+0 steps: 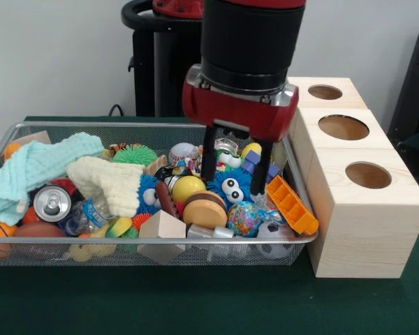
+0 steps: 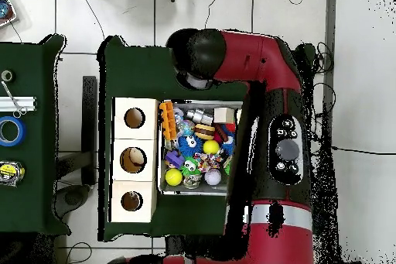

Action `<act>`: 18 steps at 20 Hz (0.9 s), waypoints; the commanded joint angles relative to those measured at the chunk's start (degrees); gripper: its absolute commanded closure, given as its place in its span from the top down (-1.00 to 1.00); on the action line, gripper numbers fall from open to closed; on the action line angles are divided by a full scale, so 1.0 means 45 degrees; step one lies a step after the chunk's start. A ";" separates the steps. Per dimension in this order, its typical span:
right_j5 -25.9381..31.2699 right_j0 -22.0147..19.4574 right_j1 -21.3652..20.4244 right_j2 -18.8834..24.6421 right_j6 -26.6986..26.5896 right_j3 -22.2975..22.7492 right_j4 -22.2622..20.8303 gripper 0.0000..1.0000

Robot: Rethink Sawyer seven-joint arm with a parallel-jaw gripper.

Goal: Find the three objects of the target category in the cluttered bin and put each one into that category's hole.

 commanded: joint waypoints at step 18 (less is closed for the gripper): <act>-0.4971 0.1274 -0.0172 -0.0924 0.3673 0.5157 0.2299 1.00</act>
